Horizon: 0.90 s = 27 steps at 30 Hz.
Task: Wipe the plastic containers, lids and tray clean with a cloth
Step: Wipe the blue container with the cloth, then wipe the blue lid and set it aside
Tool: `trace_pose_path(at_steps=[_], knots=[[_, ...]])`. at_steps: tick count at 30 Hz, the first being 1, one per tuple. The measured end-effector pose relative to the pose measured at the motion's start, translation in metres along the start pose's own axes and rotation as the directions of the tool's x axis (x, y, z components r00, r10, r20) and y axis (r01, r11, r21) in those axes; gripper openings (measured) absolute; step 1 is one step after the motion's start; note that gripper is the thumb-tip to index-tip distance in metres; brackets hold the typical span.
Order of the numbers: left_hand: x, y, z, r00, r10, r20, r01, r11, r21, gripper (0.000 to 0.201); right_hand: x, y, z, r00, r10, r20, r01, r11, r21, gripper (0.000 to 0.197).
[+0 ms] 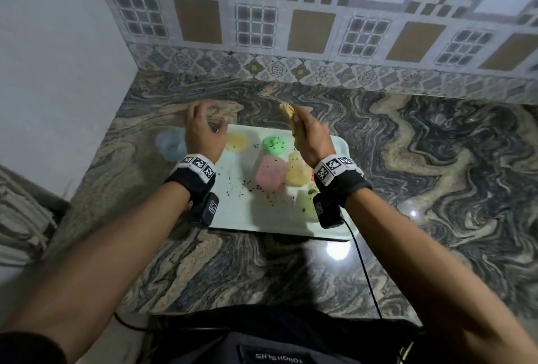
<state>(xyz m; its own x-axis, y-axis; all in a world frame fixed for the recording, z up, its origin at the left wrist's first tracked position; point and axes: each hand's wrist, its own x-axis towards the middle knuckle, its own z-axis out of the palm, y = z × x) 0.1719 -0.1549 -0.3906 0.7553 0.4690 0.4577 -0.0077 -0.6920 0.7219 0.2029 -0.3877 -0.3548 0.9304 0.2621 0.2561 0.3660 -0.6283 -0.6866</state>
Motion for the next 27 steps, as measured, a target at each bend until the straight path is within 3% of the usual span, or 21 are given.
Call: trace_pose_path(at_steps=[3, 6, 8, 14, 16, 19, 23, 25, 27], knots=[[-0.001, 0.048, 0.047, 0.946, 0.127, 0.3, -0.097, 0.989, -0.114, 0.016, -0.012, 0.033, -0.032, 0.995, 0.086, -0.059, -0.087, 0.996, -0.011, 0.035], [-0.008, 0.086, 0.096, 0.763, 0.229, 0.604, -0.162, 0.973, -0.163, 0.026, -0.031, 0.06, -0.057, 0.98, 0.155, -0.12, -0.157, 0.988, -0.002, 0.034], [-0.011, 0.103, 0.126, 0.619, 0.213, 0.756, -0.218, 0.971, -0.095, 0.034, -0.044, 0.071, -0.07, 0.969, 0.188, -0.161, -0.191, 0.982, -0.007, 0.033], [-0.013, 0.116, 0.184, 0.331, 0.063, 0.941, -0.465, 0.879, 0.105, 0.067, -0.069, 0.098, -0.09, 0.949, 0.223, -0.222, -0.224, 0.974, 0.021, 0.035], [-0.012, 0.115, 0.191, 0.262, 0.038, 0.964, -0.524, 0.845, 0.109, 0.08, -0.075, 0.102, -0.094, 0.949, 0.206, -0.24, -0.217, 0.976, -0.019, 0.034], [-0.012, 0.119, 0.189, 0.256, 0.03, 0.966, -0.531, 0.839, 0.115, 0.076, -0.08, 0.103, -0.098, 0.949, 0.21, -0.235, -0.22, 0.975, -0.019, 0.033], [-0.01, 0.115, 0.182, 0.346, 0.048, 0.937, -0.481, 0.866, 0.133, 0.062, -0.081, 0.102, -0.092, 0.952, 0.239, -0.189, -0.245, 0.969, -0.01, 0.034], [-0.008, 0.116, 0.177, 0.407, 0.05, 0.912, -0.379, 0.918, 0.119, 0.062, -0.077, 0.099, -0.088, 0.956, 0.241, -0.166, -0.24, 0.97, 0.023, 0.032], [-0.007, 0.121, 0.17, 0.449, 0.052, 0.892, -0.18, 0.983, 0.034, 0.069, -0.071, 0.094, -0.083, 0.961, 0.236, -0.141, -0.233, 0.972, 0.04, 0.033]])
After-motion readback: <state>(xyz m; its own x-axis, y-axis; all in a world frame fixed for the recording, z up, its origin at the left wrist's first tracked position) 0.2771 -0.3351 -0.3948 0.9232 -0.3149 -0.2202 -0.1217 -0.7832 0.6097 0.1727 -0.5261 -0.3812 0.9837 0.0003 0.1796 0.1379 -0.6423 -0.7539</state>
